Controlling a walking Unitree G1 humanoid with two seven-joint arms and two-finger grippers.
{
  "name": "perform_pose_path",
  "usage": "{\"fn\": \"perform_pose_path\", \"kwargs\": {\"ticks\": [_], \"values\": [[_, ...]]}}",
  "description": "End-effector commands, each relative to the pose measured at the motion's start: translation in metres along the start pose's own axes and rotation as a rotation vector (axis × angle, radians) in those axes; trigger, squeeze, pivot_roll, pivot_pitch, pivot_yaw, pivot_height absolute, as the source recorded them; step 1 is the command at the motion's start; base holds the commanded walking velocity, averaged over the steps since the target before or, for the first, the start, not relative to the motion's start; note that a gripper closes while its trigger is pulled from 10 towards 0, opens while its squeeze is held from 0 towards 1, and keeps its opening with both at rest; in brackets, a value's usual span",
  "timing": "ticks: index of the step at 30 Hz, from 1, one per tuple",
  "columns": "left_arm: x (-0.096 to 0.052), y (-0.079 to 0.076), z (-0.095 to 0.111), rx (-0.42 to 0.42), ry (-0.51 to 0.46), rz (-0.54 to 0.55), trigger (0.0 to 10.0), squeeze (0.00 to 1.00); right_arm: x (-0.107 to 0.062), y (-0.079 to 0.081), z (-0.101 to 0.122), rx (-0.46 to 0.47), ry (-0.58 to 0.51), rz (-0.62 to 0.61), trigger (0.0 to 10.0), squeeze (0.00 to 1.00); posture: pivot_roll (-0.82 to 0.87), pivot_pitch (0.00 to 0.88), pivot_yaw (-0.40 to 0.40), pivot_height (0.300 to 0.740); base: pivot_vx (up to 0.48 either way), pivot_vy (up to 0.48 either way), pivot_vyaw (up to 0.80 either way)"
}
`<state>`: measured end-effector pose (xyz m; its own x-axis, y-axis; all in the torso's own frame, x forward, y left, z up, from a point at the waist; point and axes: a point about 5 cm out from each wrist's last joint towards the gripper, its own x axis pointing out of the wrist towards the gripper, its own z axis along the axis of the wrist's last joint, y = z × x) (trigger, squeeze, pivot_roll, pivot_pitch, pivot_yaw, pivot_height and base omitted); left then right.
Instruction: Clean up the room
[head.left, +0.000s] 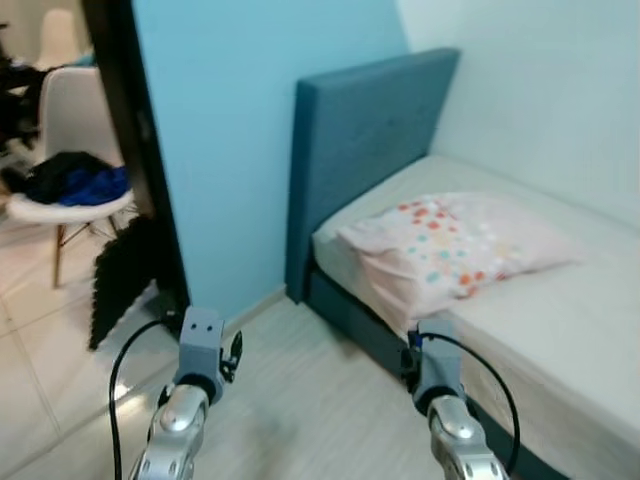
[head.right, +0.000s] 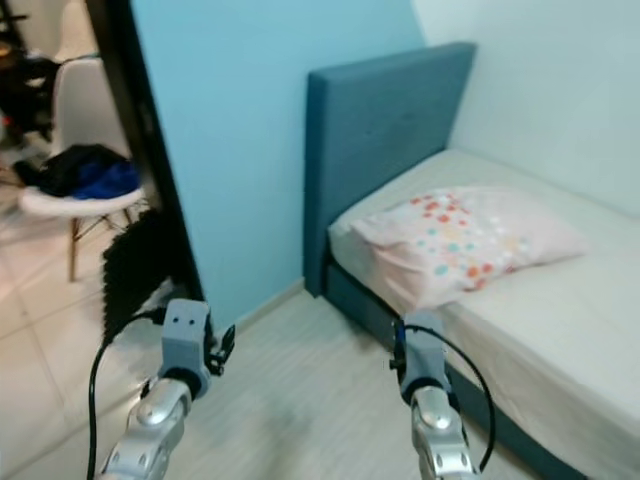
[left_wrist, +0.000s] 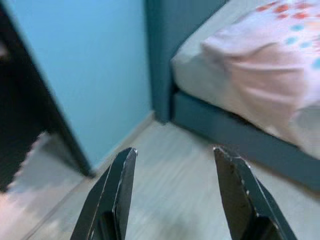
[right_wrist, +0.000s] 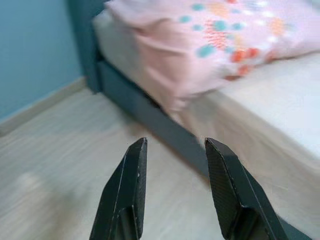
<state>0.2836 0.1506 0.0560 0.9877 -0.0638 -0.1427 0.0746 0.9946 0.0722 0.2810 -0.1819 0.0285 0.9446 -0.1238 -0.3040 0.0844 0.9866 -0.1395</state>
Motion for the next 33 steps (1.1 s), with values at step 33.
{"fn": "perform_pose_path", "kwargs": {"ticks": [33], "values": [[0.007, -0.008, 0.009, -0.102, -0.030, -0.048, 10.0, 0.00, -0.001, 0.013, 0.021, 0.037, -0.142, 0.045, 10.0, 0.00, 0.01, 0.000, -0.043, 0.740, 0.000, 0.000, -0.67]]}}
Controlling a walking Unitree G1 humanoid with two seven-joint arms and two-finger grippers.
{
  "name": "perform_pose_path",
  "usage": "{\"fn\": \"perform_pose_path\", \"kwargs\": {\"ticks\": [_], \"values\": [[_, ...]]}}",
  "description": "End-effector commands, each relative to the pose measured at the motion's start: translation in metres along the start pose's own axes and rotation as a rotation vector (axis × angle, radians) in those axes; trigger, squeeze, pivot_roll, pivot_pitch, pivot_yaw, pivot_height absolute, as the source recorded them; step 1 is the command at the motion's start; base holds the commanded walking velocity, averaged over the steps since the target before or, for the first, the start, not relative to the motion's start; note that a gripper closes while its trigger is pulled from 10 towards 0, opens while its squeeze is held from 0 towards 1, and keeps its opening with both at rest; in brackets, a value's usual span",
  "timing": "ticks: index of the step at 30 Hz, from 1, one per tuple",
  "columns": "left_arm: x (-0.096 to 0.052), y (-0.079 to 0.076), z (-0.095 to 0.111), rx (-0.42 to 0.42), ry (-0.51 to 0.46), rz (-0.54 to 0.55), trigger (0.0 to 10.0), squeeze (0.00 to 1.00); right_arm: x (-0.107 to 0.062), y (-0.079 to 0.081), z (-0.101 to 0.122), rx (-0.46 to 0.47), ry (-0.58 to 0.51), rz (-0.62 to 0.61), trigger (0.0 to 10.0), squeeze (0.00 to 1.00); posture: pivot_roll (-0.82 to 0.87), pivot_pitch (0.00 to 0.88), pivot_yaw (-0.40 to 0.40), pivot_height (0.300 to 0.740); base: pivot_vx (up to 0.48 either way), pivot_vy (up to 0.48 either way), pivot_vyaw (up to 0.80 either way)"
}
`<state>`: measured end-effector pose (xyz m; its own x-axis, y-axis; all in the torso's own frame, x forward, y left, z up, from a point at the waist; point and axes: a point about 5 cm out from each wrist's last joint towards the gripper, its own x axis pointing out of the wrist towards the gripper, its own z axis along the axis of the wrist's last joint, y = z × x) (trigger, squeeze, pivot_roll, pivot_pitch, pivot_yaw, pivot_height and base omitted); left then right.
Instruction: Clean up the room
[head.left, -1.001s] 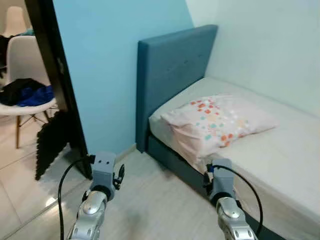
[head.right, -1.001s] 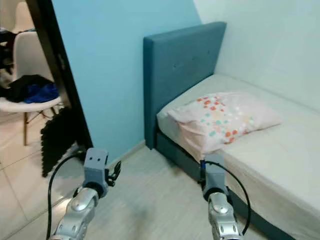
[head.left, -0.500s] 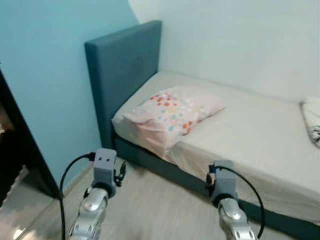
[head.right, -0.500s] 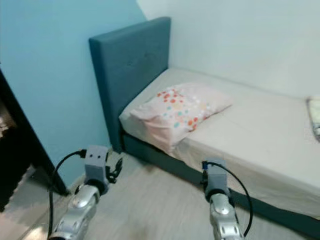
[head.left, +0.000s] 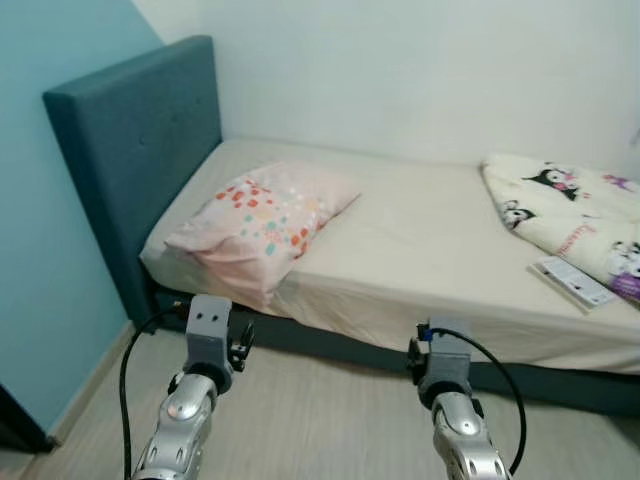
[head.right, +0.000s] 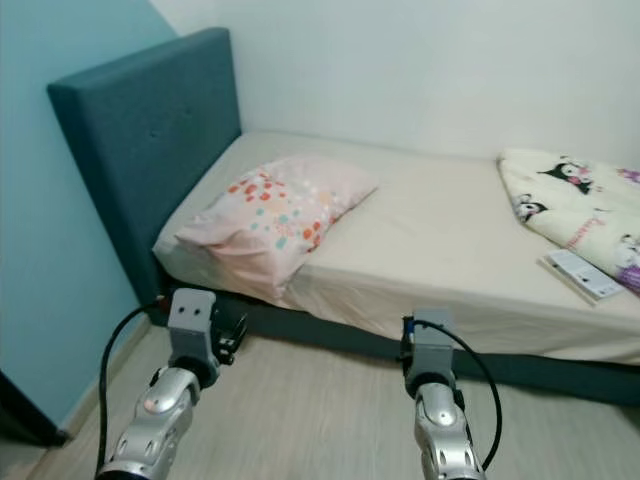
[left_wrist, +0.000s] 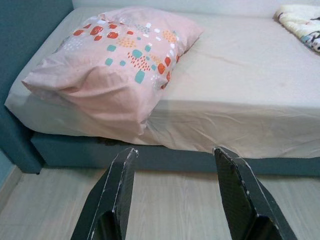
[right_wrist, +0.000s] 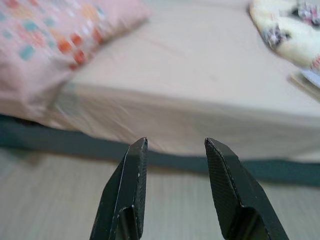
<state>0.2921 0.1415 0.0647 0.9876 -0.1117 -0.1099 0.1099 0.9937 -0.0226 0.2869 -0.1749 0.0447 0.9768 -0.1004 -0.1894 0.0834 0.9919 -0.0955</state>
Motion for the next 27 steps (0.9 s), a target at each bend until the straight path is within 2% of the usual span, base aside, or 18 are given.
{"fn": "perform_pose_path", "kwargs": {"ticks": [1, 6, 27], "values": [[0.0000, -0.0019, -0.0003, -0.017, -0.004, -0.008, 10.0, 0.00, 0.0004, 0.0094, 0.0041, -0.002, -0.024, 0.036, 10.0, 0.00, 0.01, 0.000, -0.042, 0.740, 0.000, 0.000, 0.00], [0.0016, -0.0046, 0.0031, -0.028, -0.022, -0.022, 10.0, 0.00, 0.0006, 0.0104, 0.0045, -0.001, -0.025, 0.036, 10.0, 0.00, 0.01, 0.000, -0.040, 0.740, 0.107, 0.000, 0.00], [0.0025, -0.0014, 0.0055, -0.039, -0.036, -0.022, 10.0, 0.00, -0.0017, 0.0075, 0.0008, -0.008, -0.020, 0.029, 10.0, 0.00, 0.01, 0.000, -0.038, 0.740, 0.319, 0.000, 0.00]]}}
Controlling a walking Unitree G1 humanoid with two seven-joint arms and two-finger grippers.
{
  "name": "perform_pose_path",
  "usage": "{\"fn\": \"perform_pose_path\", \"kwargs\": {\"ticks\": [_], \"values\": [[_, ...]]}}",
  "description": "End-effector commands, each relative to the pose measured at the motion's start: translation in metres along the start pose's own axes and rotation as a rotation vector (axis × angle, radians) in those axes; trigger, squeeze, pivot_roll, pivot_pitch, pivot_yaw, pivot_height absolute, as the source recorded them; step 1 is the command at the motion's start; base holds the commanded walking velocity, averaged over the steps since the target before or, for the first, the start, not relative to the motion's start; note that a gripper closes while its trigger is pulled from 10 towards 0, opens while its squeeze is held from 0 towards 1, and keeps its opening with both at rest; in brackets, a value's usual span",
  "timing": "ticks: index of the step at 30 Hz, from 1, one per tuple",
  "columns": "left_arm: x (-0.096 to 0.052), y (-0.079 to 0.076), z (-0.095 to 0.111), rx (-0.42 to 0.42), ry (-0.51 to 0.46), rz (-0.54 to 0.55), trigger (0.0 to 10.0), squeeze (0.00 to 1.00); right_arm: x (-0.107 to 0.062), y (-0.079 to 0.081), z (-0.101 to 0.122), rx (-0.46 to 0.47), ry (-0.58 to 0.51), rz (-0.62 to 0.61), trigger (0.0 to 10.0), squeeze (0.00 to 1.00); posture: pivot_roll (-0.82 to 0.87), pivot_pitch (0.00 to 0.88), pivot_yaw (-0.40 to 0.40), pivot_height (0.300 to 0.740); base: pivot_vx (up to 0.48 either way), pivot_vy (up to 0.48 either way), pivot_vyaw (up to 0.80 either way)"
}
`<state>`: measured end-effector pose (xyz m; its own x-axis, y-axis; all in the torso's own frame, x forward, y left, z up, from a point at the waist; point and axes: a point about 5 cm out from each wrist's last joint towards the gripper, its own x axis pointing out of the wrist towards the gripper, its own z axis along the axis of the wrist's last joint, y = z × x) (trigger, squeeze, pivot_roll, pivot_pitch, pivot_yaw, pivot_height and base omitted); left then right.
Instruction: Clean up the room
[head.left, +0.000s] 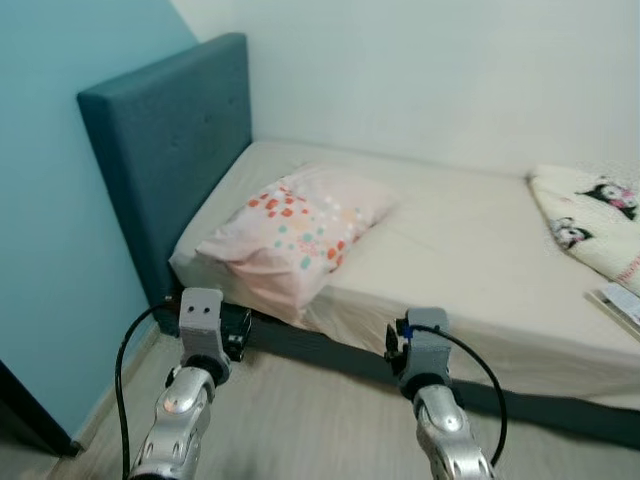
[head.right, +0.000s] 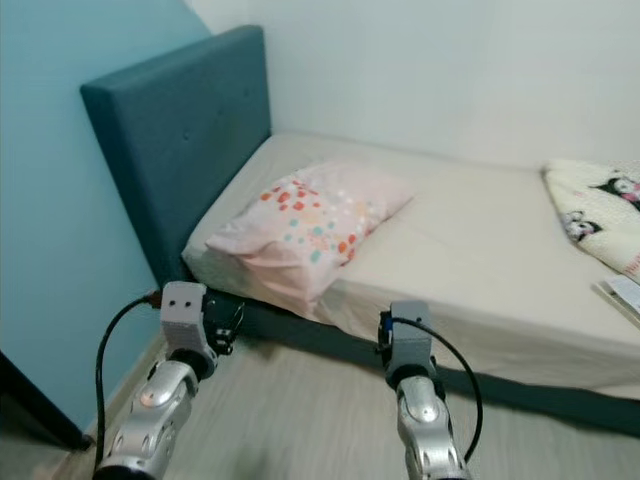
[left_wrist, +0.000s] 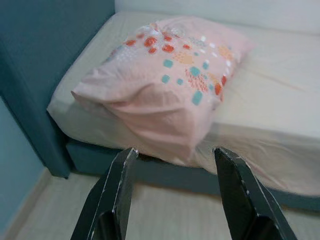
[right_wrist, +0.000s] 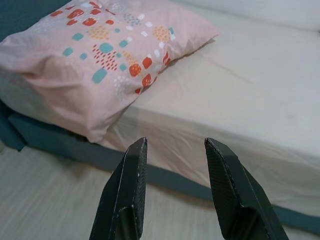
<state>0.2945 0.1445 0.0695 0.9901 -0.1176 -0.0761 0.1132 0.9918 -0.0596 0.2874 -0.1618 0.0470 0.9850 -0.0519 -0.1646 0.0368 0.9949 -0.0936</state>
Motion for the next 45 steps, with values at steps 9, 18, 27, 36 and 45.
{"fn": "perform_pose_path", "kwargs": {"ticks": [9, 18, 27, 36, 45], "values": [[0.0006, -0.0025, 0.0001, -0.001, -0.002, -0.008, 10.0, 0.00, -0.0002, -0.0050, -0.0029, -0.007, 0.014, -0.013, 10.0, 0.00, 0.02, 0.000, -0.043, 0.740, 0.320, 0.000, 0.00], [0.0007, -0.0025, -0.0001, -0.003, -0.003, -0.003, 10.0, 0.00, 0.0003, -0.0048, -0.0026, -0.013, 0.015, -0.011, 10.0, 0.00, 0.01, 0.000, -0.044, 0.740, 0.309, 0.000, 0.00], [0.0017, -0.0026, 0.0007, -0.007, -0.006, 0.001, 10.0, 0.00, -0.0001, -0.0056, -0.0028, -0.015, 0.017, -0.010, 10.0, 0.00, 0.01, 0.000, -0.046, 0.740, 0.307, 0.000, 0.00], [0.0014, -0.0006, 0.0010, -0.014, -0.005, 0.009, 10.0, 0.00, 0.0005, -0.0048, -0.0027, -0.016, 0.018, -0.004, 10.0, 0.00, 0.01, 0.000, -0.046, 0.740, 0.309, 0.000, 0.00], [0.0003, 0.0023, 0.0009, -0.011, -0.005, 0.018, 10.0, 0.00, 0.0015, -0.0003, -0.0033, -0.019, 0.025, 0.016, 10.0, 0.00, 0.02, 0.000, -0.052, 0.740, 0.318, 0.000, 0.00]]}}
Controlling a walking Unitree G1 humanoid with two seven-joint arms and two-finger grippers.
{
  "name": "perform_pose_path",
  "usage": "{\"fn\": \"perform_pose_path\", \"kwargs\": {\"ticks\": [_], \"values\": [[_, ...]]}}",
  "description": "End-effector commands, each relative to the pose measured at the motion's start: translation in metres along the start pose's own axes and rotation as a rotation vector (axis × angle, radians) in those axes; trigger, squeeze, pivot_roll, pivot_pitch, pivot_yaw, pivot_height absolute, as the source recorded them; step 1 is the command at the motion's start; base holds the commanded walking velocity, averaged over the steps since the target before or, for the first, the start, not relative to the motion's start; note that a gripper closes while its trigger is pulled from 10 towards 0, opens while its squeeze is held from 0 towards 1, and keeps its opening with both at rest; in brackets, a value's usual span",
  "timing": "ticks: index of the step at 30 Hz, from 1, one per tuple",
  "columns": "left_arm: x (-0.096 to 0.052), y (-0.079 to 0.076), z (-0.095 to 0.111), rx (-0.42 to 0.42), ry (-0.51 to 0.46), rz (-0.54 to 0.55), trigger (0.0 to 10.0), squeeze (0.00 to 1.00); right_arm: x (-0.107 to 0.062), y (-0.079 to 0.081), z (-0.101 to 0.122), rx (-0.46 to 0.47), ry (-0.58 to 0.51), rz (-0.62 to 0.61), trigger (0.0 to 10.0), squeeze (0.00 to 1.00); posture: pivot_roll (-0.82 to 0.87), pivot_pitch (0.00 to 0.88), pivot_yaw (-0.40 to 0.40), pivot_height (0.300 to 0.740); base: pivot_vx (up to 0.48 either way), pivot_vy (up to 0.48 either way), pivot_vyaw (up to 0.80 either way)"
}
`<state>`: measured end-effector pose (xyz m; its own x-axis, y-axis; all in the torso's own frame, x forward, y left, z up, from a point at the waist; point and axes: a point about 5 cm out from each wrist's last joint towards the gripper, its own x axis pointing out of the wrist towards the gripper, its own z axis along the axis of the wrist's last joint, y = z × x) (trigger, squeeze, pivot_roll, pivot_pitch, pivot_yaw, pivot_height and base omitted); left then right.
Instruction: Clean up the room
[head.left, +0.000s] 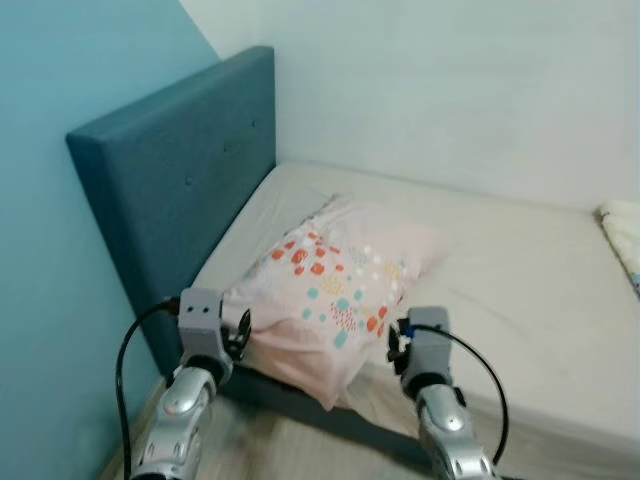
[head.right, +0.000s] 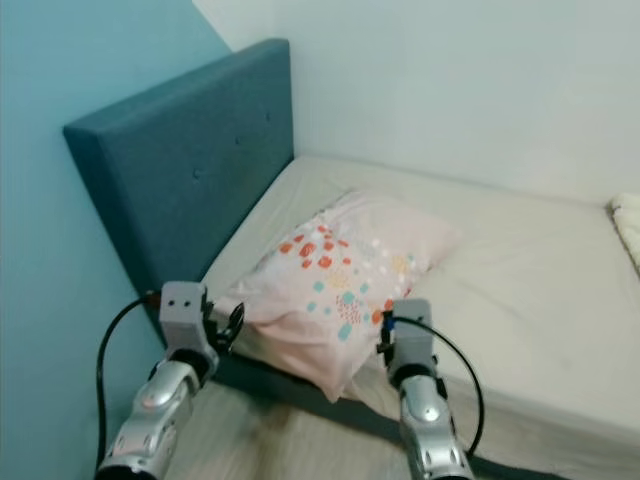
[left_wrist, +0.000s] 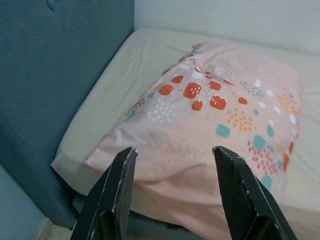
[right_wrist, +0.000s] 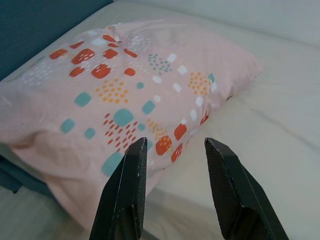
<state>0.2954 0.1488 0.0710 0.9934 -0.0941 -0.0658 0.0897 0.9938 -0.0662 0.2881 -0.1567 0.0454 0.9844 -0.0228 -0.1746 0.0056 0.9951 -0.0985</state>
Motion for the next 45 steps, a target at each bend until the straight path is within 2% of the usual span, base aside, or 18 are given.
{"fn": "perform_pose_path", "kwargs": {"ticks": [1, 12, 22, 37, 45], "values": [[-0.0001, -0.0018, -0.0010, -0.002, 0.007, -0.004, 10.0, 0.00, 0.0007, -0.0056, -0.0023, -0.009, 0.018, -0.013, 10.0, 0.00, 0.02, 0.000, -0.053, 0.740, 0.322, 0.000, 0.00], [-0.0003, -0.0009, -0.0013, 0.004, 0.007, -0.003, 10.0, 0.00, 0.0016, -0.0066, -0.0027, 0.004, 0.023, -0.014, 10.0, 0.00, 0.02, 0.000, -0.054, 0.740, 0.322, 0.000, 0.00], [0.0018, -0.0007, -0.0002, 0.010, 0.004, -0.007, 10.0, 0.00, 0.0015, -0.0070, -0.0039, 0.012, 0.031, -0.019, 10.0, 0.00, 0.01, 0.000, -0.054, 0.740, 0.319, 0.000, -0.79], [0.0017, -0.0022, 0.0000, 0.006, 0.000, -0.017, 10.0, 0.00, 0.0000, -0.0056, -0.0043, 0.004, 0.023, -0.017, 10.0, 0.00, 0.01, 0.000, -0.048, 0.740, 0.309, 0.000, 0.00], [0.0020, -0.0067, -0.0008, 0.007, 0.005, -0.047, 10.0, 0.00, -0.0005, -0.0059, -0.0049, 0.013, 0.027, -0.030, 10.0, 0.00, 0.01, 0.000, -0.042, 0.740, 0.000, 0.000, 0.00]]}}
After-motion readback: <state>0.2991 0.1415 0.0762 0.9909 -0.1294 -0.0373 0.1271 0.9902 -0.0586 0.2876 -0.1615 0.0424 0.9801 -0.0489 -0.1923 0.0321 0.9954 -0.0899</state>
